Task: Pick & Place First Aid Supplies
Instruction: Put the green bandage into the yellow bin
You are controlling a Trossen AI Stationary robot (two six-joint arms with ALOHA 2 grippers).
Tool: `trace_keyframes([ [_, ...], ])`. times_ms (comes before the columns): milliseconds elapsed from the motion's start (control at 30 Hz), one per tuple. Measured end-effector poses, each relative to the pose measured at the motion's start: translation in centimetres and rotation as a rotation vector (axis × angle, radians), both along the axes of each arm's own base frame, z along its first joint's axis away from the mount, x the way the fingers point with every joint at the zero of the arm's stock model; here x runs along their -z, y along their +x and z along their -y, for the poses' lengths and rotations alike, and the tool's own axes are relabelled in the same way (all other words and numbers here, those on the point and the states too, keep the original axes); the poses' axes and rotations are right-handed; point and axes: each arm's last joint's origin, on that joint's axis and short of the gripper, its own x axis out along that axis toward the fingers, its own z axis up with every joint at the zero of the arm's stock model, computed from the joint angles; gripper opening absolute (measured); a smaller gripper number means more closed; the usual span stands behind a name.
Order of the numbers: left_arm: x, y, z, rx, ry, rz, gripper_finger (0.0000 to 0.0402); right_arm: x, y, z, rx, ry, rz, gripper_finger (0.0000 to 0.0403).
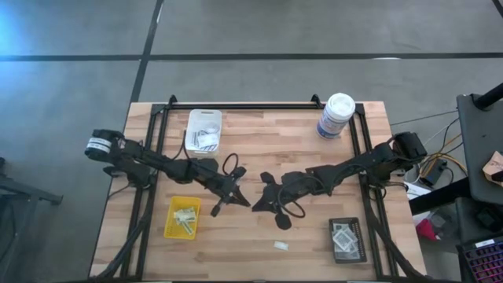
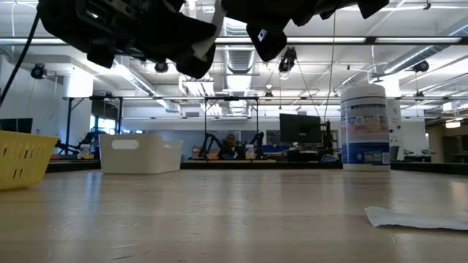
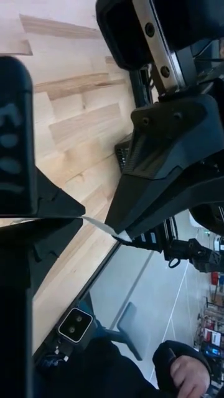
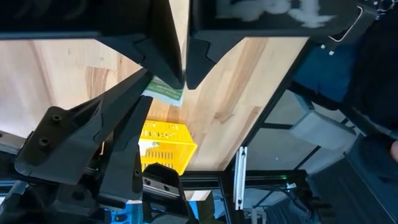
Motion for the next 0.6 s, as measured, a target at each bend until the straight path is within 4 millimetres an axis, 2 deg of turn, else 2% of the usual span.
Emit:
trace_keyframes([
  [133,0.2,-0.1,0.0,-0.006,-0.025,-0.04,0.0001,0.0,0.0,0.0,0.004,0.004,-0.002,0.0052],
  [300,0.3,-0.9,-0.2,-0.045,-0.078,-0.187,0.0001,0.0,-0.3,0.4,0.011,-0.012,-0.043,0.0089],
  [600,-1.0,-4.9,0.1,-0.261,-0.131,-0.532,0.0,0.1,-1.4,1.8,0.042,-0.043,-0.175,0.0115],
])
